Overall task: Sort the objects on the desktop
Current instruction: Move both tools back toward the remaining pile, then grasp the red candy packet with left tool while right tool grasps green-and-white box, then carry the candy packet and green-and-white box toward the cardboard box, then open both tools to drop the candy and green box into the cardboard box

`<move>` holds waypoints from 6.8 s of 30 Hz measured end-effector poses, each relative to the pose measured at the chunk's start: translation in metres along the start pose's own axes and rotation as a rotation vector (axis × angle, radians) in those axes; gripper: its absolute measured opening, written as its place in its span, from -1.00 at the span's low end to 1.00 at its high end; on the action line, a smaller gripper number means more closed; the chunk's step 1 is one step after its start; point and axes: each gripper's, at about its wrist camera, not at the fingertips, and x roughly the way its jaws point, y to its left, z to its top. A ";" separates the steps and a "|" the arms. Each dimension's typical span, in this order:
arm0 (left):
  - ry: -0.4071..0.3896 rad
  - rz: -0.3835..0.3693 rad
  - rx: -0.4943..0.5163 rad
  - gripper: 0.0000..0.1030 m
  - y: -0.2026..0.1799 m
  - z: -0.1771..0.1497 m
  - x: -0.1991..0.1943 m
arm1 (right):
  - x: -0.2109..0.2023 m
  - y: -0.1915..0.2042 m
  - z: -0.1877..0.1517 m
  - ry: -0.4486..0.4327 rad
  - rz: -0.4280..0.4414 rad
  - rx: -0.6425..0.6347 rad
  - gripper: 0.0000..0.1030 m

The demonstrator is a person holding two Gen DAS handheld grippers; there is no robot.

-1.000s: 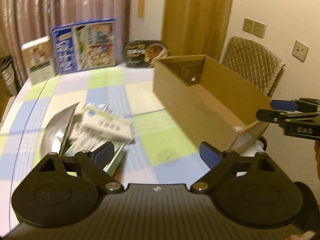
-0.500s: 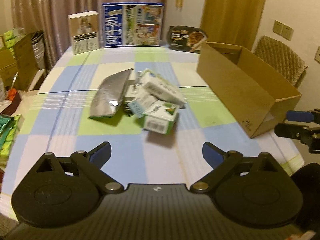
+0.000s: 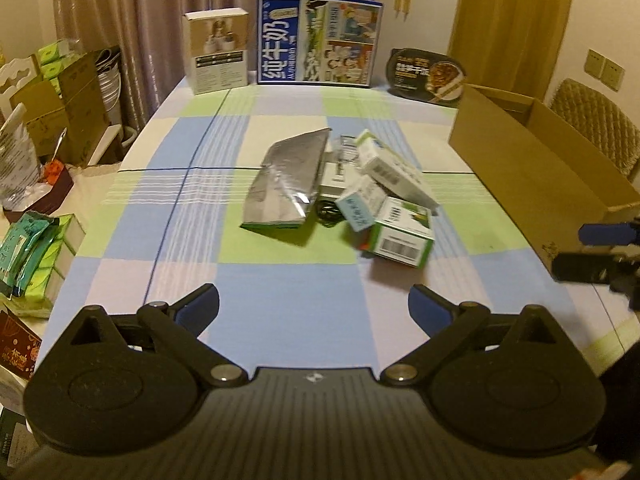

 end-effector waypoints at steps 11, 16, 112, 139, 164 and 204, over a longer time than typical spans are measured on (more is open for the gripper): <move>-0.009 0.018 -0.033 0.93 0.037 0.014 0.028 | 0.066 0.019 0.026 0.057 0.030 0.061 0.69; -0.002 0.017 -0.043 0.93 0.048 0.018 0.043 | 0.091 0.023 0.033 0.084 0.008 0.092 0.69; 0.086 -0.011 0.265 -0.35 -0.077 -0.039 0.094 | 0.064 -0.040 -0.072 0.059 -0.120 -0.047 0.28; 0.101 -0.065 0.245 -0.56 -0.080 -0.038 0.082 | 0.082 -0.043 -0.060 0.039 -0.109 -0.041 0.20; 0.017 -0.089 0.250 -0.57 -0.100 -0.030 0.034 | 0.012 -0.031 -0.065 -0.035 -0.171 -0.011 0.02; -0.161 -0.353 0.461 -0.57 -0.309 0.105 0.070 | -0.075 -0.215 0.016 -0.288 -0.425 0.085 0.03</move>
